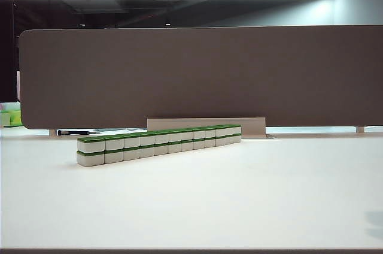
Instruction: Take a mahjong tile from the mahjong wall and then place it on the table close to you.
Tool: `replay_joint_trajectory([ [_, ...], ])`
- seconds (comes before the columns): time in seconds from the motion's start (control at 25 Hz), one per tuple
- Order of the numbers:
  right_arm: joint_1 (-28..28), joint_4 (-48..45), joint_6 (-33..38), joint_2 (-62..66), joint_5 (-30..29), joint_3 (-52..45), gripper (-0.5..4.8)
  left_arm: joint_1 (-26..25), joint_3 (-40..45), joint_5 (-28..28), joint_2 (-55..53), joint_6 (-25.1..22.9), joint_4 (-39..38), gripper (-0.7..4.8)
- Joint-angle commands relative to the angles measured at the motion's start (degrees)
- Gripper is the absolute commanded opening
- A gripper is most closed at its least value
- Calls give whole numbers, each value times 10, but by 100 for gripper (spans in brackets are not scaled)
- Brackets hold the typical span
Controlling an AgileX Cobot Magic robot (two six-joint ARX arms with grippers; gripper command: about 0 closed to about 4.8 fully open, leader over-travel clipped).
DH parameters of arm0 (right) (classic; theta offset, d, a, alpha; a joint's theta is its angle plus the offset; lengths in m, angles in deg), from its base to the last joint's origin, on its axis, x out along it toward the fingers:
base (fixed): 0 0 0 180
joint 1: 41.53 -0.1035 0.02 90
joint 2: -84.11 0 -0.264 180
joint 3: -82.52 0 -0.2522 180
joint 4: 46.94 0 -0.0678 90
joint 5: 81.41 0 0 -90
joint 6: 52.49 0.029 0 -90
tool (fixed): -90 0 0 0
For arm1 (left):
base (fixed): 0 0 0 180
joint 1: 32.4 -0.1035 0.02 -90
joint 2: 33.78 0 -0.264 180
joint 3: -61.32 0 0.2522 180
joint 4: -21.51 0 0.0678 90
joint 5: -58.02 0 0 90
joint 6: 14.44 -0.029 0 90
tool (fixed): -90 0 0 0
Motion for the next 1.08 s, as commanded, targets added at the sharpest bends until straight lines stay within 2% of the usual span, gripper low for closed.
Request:
replay_joint_trajectory([
  [0.04,0,-10,1,-4,-2,20,-1,1,-6,11,0,2,4,-5],
  [0.36,0,13,1,-2,-13,40,-1,1,-24,24,0,2,3,-5],
  [0.64,0,29,4,-2,-40,47,-2,1,-24,64,0,9,3,-5],
  [0.76,0,56,12,-2,-48,74,-1,1,-24,97,0,11,3,-5],
  [1.08,0,97,17,8,-92,133,-1,1,-24,142,0,16,2,-5],
])
